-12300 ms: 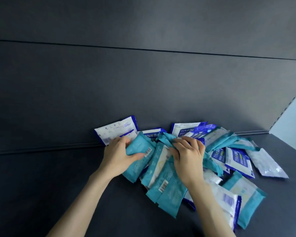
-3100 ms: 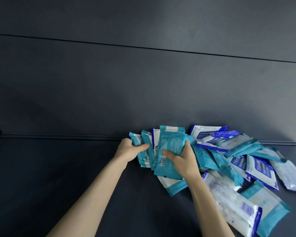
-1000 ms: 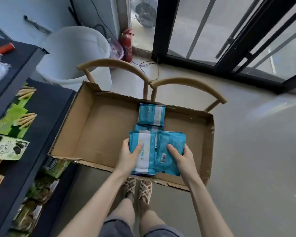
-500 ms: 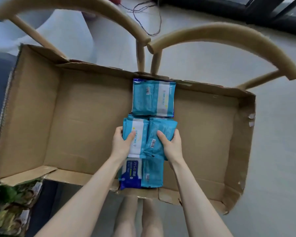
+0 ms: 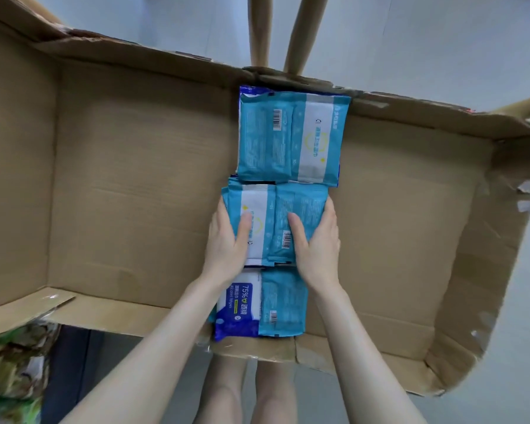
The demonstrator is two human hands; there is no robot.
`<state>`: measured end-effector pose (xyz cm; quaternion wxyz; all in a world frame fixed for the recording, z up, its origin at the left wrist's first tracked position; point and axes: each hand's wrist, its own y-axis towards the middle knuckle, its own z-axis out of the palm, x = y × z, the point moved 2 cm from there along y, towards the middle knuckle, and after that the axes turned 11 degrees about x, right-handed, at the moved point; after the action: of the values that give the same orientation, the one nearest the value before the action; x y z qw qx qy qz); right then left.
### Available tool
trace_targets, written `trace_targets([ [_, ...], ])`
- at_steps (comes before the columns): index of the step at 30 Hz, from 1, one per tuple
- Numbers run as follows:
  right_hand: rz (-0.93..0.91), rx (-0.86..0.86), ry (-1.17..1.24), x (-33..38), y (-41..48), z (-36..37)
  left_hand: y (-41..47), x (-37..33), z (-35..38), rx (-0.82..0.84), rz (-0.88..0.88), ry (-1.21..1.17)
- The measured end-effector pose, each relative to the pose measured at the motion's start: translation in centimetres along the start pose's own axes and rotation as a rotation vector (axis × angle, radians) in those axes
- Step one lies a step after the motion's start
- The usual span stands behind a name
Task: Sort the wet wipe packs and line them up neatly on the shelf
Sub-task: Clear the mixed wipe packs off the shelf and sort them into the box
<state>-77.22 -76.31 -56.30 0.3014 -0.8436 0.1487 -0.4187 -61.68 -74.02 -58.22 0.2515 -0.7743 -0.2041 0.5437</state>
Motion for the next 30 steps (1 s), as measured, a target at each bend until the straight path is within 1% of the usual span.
trace_targets([
  [2,-0.006,0.017,-0.031,0.1,0.0,-0.3,0.0,0.0,-0.3,0.017,0.007,0.041],
  [5,0.005,0.046,-0.104,0.4,-0.1,-0.9,0.1,-0.1,-1.2,0.067,-0.044,0.091],
  [9,0.010,0.078,-0.273,1.2,-1.2,-2.2,-1.2,-1.4,-2.8,0.131,-0.089,0.243],
  [12,-0.043,0.107,-0.447,3.0,-4.1,-3.7,-4.2,-3.3,-4.0,0.120,-0.093,0.364],
  [14,-0.118,0.129,-0.510,4.7,-6.5,-4.5,-6.9,-5.0,-4.8,0.091,-0.073,0.423],
  [18,-0.299,0.166,-0.562,9.7,-13.0,-5.9,-15.1,-8.7,-7.4,-0.037,0.015,0.454],
  [23,-0.577,0.165,-0.580,16.9,-22.3,-6.1,-26.8,-12.1,-11.5,-0.244,0.103,0.383],
  [26,-0.757,0.181,-0.593,21.4,-27.8,-5.0,-34.1,-13.4,-14.6,-0.384,0.143,0.332],
  [28,-0.898,0.200,-0.611,24.7,-32.0,-3.1,-39.3,-13.1,-17.1,-0.491,0.157,0.304],
  [30,-0.998,0.229,-0.630,26.9,-34.9,-1.4,-42.8,-12.4,-18.8,-0.577,0.162,0.269],
])
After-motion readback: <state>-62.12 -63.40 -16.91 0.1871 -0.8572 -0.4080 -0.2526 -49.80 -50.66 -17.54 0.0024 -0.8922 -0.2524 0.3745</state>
